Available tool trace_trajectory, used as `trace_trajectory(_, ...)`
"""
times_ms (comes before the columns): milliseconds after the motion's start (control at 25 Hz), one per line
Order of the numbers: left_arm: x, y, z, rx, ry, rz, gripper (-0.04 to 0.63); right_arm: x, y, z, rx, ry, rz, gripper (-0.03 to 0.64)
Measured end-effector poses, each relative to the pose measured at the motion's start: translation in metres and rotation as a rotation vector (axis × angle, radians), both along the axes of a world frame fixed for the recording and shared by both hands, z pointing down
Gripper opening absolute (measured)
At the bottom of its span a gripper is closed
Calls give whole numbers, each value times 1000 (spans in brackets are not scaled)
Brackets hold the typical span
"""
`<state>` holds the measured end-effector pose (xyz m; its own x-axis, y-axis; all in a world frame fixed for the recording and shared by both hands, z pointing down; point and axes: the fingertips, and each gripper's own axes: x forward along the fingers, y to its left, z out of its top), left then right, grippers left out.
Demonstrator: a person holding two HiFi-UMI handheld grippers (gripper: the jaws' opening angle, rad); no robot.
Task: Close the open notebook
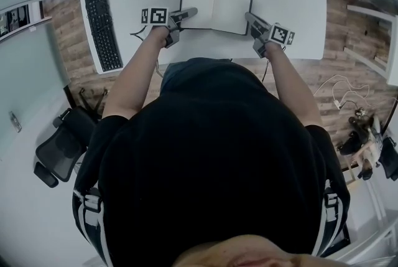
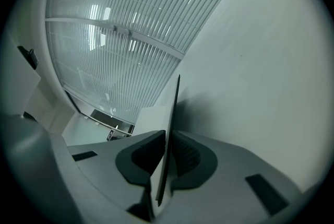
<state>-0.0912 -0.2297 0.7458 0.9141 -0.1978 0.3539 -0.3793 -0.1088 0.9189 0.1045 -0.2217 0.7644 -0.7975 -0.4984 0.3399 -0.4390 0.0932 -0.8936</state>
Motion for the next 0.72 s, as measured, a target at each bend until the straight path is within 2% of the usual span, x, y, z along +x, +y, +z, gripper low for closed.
trace_trajectory(200,-5,1,-7,19,-3,4,58,-3,-1,0,3,1,-20,63)
trace_trajectory(360,-8,6,-12,29,12,18,118,-4,-1,0,2,8,-32,63)
trace_trajectory(720,-5,7,-34,52,39,22,141,-6,-2,-2,-3,-10,-20,63)
